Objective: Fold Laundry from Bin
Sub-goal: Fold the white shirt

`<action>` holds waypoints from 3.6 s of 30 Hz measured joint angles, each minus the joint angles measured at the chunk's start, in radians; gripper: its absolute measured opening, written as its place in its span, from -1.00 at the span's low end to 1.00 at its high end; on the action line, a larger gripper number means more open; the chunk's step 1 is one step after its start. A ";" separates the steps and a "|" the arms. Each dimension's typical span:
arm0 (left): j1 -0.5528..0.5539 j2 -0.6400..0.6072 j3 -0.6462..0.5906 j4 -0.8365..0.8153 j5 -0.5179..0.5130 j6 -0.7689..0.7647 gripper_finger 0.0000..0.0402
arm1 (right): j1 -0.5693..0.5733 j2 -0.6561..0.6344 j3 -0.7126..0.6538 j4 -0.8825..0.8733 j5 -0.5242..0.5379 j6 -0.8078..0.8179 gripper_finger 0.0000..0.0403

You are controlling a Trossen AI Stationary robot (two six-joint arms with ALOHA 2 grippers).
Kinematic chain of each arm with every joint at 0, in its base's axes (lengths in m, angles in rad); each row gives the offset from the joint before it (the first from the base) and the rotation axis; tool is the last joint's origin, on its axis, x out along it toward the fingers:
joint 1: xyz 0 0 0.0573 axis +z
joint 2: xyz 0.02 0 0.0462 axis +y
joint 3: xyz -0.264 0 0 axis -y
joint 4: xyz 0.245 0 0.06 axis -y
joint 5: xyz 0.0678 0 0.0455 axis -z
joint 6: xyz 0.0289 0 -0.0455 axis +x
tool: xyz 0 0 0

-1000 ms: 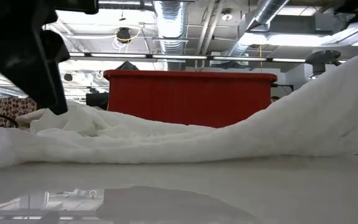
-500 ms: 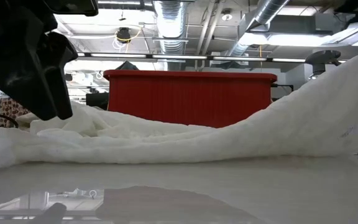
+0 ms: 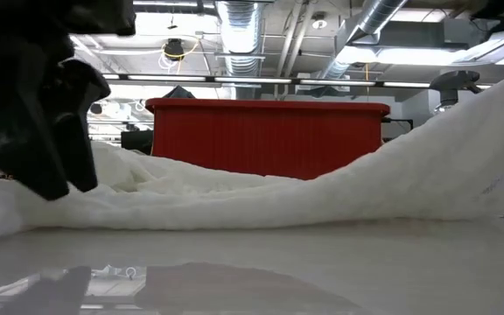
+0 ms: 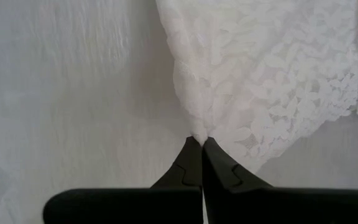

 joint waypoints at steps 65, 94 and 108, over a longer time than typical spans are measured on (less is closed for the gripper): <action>0.304 -0.526 1.004 -1.008 -0.302 0.045 -1.00 | -0.307 -0.084 0.975 -0.308 0.895 -0.358 -0.92; 0.935 -0.260 1.164 -1.065 0.137 0.911 -1.00 | -0.787 -0.129 0.898 -0.308 0.693 -0.751 -0.92; 0.543 -0.292 0.635 -1.026 0.538 0.495 -1.00 | -0.291 -0.141 0.347 -0.309 0.227 0.148 -0.92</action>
